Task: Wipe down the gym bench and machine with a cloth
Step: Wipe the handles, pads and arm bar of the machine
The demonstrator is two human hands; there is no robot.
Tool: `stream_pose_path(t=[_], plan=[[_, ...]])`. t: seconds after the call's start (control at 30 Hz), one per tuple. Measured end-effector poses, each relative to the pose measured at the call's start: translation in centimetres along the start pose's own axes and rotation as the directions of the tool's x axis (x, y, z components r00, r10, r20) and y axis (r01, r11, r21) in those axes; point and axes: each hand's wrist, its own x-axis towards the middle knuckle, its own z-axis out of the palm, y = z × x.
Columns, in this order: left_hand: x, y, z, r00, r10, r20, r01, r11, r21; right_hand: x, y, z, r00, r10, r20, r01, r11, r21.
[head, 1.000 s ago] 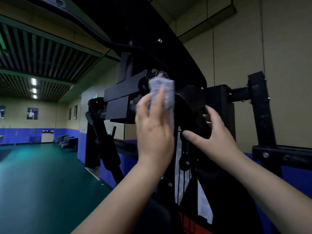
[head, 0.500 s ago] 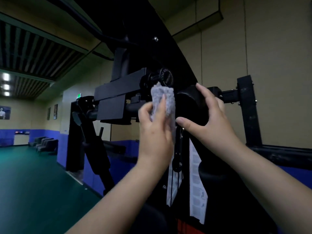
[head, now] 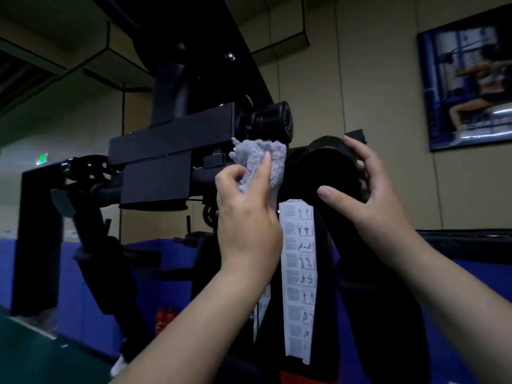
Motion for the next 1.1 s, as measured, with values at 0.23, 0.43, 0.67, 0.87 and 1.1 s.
stream_pose_path(t=[0.23, 0.43, 0.67, 0.87, 1.1], plan=[[-5.6, -1.1, 1.3, 0.959, -0.164, 0.23, 0.136, 0.982, 0.13, 0.0, 0.0, -0.1, 1.0, 0.007, 0.005, -0.007, 1.0, -0.009], [-5.1, -0.3, 0.7, 0.997, -0.082, 0.01, 0.083, 0.995, -0.064, 0.1, 0.3, -0.1, 1.0, -0.009, 0.007, 0.009, 1.0, -0.017], [-2.1, -1.2, 2.9, 1.0, -0.017, 0.018, 0.014, 0.991, 0.129, 0.1, 0.5, -0.2, 1.0, -0.018, 0.007, 0.018, 1.0, 0.007], [-7.3, -2.7, 4.1, 0.926, -0.124, 0.358, 0.102, 0.992, 0.08, 0.1, 0.8, -0.4, 0.999, -0.02, 0.047, 0.02, 1.0, 0.0], [-7.6, 1.9, 4.6, 0.834, -0.257, 0.489, 0.449, 0.831, -0.328, 0.3, 0.9, -0.8, 0.995, -0.037, 0.093, 0.038, 0.999, -0.016]])
